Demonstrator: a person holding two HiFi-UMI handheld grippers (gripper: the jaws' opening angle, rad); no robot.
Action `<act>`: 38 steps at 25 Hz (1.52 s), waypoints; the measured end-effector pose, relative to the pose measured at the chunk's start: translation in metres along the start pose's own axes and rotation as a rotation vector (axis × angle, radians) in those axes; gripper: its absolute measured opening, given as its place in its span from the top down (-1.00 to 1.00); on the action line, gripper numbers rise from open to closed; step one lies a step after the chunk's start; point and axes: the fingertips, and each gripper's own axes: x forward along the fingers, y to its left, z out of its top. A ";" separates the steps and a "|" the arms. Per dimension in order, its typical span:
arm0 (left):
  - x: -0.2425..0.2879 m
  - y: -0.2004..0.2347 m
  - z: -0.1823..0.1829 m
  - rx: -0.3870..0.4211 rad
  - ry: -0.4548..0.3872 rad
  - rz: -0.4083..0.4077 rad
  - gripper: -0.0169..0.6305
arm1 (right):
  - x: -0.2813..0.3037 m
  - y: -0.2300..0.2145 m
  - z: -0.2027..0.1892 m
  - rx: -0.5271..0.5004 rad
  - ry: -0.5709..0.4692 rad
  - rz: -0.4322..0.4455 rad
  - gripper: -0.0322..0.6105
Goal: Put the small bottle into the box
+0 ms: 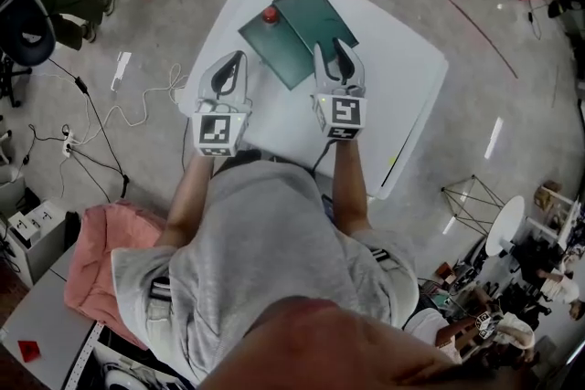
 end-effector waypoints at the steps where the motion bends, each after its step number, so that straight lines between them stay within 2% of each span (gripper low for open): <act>1: -0.001 -0.004 0.001 0.001 -0.001 -0.012 0.91 | -0.006 -0.002 -0.001 0.008 -0.004 -0.013 0.49; 15: -0.015 -0.052 0.004 0.050 -0.019 -0.166 0.91 | -0.092 -0.008 -0.016 0.038 -0.035 -0.186 0.65; 28: -0.029 -0.072 -0.002 0.049 -0.015 -0.248 0.91 | -0.129 0.010 -0.021 0.044 -0.047 -0.252 0.88; 38: -0.034 -0.079 -0.002 0.049 -0.017 -0.263 0.91 | -0.139 0.018 -0.026 0.055 -0.042 -0.250 0.89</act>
